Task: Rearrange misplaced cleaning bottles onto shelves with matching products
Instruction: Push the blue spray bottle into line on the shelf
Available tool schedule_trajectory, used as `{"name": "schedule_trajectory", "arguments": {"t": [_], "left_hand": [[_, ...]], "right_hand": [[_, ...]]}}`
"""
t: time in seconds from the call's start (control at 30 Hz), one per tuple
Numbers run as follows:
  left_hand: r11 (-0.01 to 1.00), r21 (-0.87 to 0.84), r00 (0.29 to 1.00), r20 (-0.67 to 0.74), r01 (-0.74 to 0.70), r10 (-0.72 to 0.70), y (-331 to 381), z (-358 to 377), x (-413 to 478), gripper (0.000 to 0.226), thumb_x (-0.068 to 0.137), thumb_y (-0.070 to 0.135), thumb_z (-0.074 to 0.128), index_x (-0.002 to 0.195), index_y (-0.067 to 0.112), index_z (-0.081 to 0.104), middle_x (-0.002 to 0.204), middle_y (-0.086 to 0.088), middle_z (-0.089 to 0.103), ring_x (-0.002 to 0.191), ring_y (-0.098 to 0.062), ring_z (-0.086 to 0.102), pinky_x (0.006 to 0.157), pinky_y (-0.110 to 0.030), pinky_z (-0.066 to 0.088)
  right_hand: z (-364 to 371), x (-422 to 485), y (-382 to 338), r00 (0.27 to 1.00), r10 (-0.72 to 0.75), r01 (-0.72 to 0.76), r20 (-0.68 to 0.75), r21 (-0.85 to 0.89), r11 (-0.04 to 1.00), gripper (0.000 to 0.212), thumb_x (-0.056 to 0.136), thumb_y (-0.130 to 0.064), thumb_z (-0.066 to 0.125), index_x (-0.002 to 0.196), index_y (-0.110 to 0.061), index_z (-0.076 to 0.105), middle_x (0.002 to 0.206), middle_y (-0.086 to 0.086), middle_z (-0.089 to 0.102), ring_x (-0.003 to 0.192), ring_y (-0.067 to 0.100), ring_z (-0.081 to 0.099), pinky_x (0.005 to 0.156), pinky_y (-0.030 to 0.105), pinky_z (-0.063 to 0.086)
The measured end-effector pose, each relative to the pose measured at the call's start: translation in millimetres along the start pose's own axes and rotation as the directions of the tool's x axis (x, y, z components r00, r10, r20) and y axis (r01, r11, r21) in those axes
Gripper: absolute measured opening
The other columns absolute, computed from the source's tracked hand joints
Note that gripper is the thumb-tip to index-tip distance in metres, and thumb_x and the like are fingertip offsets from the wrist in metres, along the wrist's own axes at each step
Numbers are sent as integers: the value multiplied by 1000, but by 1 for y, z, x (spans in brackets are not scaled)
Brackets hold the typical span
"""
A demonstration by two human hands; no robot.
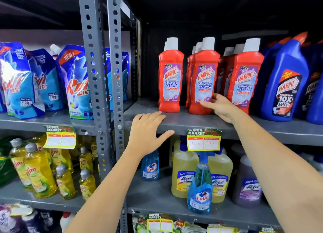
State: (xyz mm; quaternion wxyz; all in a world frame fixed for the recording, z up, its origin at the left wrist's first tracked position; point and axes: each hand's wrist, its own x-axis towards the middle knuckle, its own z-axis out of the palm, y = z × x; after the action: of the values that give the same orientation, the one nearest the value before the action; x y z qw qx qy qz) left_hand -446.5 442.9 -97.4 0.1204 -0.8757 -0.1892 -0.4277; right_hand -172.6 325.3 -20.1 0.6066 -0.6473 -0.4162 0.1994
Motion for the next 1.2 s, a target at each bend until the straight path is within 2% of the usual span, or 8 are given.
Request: {"name": "schedule_trajectory", "arguments": {"t": [0.13,0.23,0.3,0.43,0.6,0.83,1.03,1.2], "left_hand": [[998,-66,996,-93,-3,-3,6,3,-29,56,95,46,54,138,10,50,155,-13,32,141,-29,30,112,-49,24],[985,-162,984,-160,53,-79,13,9,-74,58,95,30,59,144,5,42,158,-20,18,147,-33,12,116,-49,17],[968,-222,975,-158,119,-156,17,19,-113,55,94,25,59,143,3,44,158,-21,18,146,-35,13,116,-47,19],[953,-222,970,179,204,-166,20,68,-200,50,100,39,42,142,10,46,160,-13,17,147,-29,14,113,-49,27],[984,-72,767,636,165,-82,14,126,-264,66,101,60,13,139,20,48,157,-8,28,140,-27,27,110,-42,23],[982,-4,630,768,187,-117,0,144,-283,77,98,63,6,123,22,67,129,1,62,113,-19,62,87,-39,53],[987,-30,595,801,160,-72,-4,143,-298,68,96,65,29,144,19,43,145,-3,49,133,-21,40,110,-38,11],[991,-35,638,768,130,-57,-5,145,-306,72,97,65,34,150,16,30,152,-7,38,138,-24,33,111,-39,11]], "right_hand": [[-4,-54,-12,973,-125,107,-192,-103,989,71,81,-21,77,141,-11,41,119,7,64,108,14,62,89,23,46],[8,-124,2,714,-472,450,-518,-177,875,33,87,-9,68,118,-13,57,98,3,67,88,6,65,79,16,49],[28,-161,34,565,-529,545,-633,-196,815,24,89,-6,61,109,-20,57,87,4,65,79,15,62,73,22,49],[57,-191,138,721,-371,322,-585,-191,927,44,90,-13,64,114,-44,45,95,-13,62,80,4,60,70,31,51],[56,-193,230,957,65,-172,-284,-374,911,82,70,-51,79,135,-26,36,128,-2,55,116,17,57,94,46,52],[52,-176,247,940,331,-335,-85,-413,847,74,73,-20,84,131,-29,39,117,-6,62,108,14,59,93,30,47],[72,-179,254,949,294,-316,-116,-393,864,70,73,-25,84,130,-31,43,114,-10,66,109,15,63,93,36,52],[116,-177,248,964,256,-264,-76,-414,871,67,75,-32,81,129,-33,41,110,-12,66,104,14,65,86,33,53]]}}
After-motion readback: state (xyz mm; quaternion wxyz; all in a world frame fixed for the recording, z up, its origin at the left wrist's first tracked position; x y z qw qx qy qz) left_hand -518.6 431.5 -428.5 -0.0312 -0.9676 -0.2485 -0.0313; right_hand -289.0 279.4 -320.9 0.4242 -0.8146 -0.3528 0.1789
